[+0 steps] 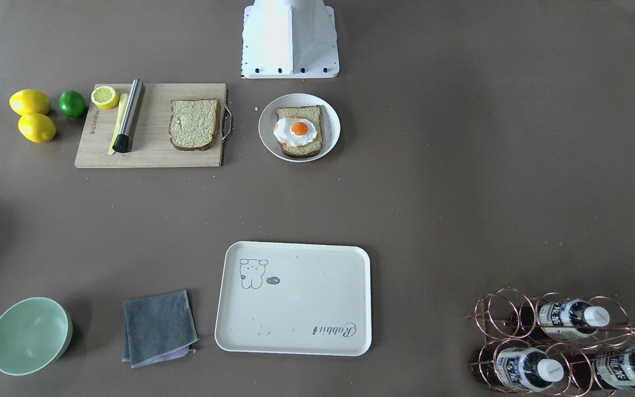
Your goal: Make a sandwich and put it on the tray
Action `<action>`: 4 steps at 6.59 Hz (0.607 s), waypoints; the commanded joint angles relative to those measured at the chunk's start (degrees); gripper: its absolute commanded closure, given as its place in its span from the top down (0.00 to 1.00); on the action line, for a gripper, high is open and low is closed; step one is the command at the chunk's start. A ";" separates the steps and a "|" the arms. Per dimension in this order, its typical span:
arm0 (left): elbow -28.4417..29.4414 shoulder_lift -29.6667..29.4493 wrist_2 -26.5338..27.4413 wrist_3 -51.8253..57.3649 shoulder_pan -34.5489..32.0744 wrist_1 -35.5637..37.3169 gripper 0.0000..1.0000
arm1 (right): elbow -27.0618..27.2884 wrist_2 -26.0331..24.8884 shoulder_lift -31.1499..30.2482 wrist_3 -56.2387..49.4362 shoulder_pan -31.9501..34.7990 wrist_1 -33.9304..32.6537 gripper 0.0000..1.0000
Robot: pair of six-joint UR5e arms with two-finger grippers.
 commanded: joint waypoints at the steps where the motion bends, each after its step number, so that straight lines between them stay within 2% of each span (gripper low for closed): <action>1: -0.05 0.00 -0.02 0.07 0.00 -0.03 0.98 | 0.00 0.02 0.00 0.03 -0.04 0.00 1.00; 4: -0.23 0.00 -0.02 -0.28 0.09 -0.03 0.98 | 0.00 0.02 0.00 0.03 -0.04 0.00 1.00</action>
